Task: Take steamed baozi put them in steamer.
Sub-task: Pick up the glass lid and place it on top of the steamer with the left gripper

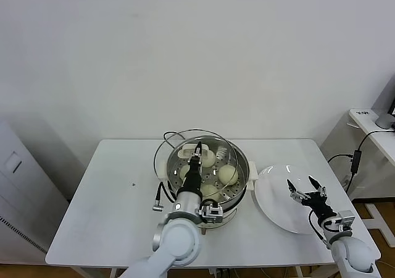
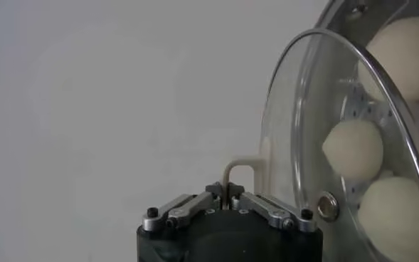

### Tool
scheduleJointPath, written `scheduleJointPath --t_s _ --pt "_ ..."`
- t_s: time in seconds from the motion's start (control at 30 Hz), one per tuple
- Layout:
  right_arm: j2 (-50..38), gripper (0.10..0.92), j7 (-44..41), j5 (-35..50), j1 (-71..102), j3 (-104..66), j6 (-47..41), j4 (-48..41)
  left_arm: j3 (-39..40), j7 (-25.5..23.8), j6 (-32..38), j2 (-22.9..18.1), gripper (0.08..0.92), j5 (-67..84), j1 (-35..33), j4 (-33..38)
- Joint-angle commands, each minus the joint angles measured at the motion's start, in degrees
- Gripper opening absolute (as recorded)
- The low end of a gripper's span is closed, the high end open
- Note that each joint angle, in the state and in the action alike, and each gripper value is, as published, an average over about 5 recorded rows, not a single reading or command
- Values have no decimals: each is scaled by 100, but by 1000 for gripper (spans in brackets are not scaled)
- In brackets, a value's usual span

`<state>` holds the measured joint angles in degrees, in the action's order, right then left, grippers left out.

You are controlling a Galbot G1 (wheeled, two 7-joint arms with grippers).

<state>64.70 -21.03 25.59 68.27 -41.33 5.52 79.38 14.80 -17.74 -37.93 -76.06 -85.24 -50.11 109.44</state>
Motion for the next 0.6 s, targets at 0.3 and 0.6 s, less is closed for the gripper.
scheduleJointPath --t_s 0.3,0.6 --pt "18 823 -18 -6 9 -4 13 -35 127 105 -1 -616 110 -327 -5 -556" --pt "36 823 -52 -12 6 -10 34 -102 99 121 -10 -823 110 -401 -25 -730"
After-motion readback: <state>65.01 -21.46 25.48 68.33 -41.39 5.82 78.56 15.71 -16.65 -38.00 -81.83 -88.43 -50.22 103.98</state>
